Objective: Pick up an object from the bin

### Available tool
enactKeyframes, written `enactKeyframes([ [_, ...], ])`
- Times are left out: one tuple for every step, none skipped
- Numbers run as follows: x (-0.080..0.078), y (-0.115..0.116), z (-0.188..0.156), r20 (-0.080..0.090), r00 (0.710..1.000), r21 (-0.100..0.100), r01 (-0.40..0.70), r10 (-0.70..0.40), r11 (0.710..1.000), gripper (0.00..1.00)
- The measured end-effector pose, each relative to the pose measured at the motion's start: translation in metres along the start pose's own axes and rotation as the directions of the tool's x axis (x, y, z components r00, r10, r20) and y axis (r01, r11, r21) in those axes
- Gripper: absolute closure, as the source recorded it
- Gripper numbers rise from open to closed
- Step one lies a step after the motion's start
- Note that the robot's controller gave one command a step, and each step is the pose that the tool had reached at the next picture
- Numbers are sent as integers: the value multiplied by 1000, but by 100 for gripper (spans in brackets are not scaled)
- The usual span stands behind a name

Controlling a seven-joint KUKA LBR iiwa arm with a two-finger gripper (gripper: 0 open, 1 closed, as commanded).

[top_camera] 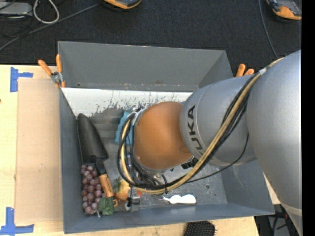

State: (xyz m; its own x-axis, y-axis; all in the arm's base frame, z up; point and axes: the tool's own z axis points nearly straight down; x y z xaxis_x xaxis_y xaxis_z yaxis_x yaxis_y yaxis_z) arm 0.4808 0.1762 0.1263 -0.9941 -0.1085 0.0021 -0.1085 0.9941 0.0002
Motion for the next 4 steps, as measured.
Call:
enactKeyframes([
  [7,-27,-1,8,999,-2,47,-47,999,0],
  [3,-38,28,-10,980,4,-197,197,980,0],
  [8,-30,54,25,988,-7,-155,155,988,0],
  [8,-30,56,2,943,-1,-333,333,943,100],
])
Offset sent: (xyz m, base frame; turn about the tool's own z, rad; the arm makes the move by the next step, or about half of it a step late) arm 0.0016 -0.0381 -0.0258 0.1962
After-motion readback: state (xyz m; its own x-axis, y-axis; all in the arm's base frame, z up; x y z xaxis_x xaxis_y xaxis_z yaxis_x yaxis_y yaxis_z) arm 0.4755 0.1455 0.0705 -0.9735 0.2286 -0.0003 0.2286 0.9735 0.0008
